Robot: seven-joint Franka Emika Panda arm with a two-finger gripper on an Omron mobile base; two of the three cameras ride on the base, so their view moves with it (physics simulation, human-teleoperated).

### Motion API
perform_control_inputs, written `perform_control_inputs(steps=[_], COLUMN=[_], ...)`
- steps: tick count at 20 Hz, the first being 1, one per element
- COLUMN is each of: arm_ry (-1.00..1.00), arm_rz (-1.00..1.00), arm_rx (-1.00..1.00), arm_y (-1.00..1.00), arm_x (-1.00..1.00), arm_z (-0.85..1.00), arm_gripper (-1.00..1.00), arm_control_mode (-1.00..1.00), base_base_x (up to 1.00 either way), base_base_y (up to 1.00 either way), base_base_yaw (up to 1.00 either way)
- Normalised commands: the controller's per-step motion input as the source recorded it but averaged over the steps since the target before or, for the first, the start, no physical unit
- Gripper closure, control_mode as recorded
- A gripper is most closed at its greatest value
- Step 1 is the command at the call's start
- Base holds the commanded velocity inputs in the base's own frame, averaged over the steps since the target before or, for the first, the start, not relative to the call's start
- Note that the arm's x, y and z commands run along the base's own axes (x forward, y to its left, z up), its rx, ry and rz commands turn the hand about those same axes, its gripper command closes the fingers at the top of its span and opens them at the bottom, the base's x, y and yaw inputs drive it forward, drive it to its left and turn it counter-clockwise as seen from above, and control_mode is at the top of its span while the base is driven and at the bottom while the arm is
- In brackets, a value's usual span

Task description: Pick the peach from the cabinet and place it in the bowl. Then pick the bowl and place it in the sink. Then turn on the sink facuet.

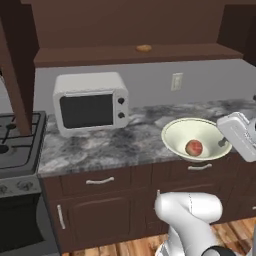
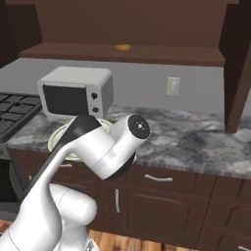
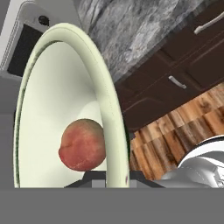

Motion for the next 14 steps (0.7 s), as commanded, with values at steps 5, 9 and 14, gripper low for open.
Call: perform_control_inputs(steps=[5, 9, 14], arm_ry=[0.0, 0.0, 0.0], arm_rz=[0.0, 0.0, 0.0], arm_rx=[0.0, 0.0, 0.0], arm_y=[0.0, 0.0, 0.0], arm_x=[0.0, 0.0, 0.0], arm_z=[0.0, 0.0, 0.0], arm_gripper=[1.0, 1.0, 1.0], arm_control_mode=[1.0, 1.0, 1.0], base_base_x=[-0.68, -0.31, -0.16], base_base_y=[-0.02, -0.11, -0.02], base_base_yaw=[0.1, 0.42, 0.62])
